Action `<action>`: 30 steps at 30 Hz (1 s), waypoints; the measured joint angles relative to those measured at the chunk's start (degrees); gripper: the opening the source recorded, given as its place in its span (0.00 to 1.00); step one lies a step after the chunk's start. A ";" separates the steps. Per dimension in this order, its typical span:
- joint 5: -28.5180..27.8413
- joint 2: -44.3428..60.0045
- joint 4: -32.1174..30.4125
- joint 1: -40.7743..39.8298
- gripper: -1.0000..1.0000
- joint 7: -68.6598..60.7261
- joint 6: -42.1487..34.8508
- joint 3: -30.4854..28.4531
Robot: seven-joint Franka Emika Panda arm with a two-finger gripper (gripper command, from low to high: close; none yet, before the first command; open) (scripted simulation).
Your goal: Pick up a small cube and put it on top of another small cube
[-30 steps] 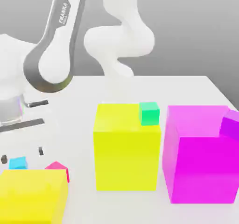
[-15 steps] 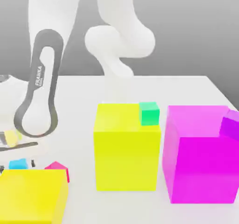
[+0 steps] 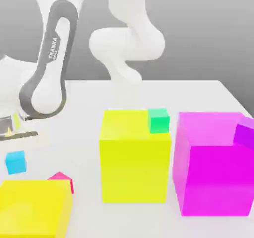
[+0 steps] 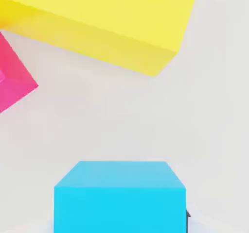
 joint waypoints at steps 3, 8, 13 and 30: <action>-3.18 -2.06 -0.87 2.84 0.00 5.35 -1.16 -1.60; -9.08 -5.83 -2.50 6.80 0.00 14.68 -2.43 -3.46; -15.80 -10.04 -4.35 9.67 0.00 24.57 -3.01 -3.97; -16.52 -11.21 -7.75 12.78 0.00 35.06 2.65 -0.01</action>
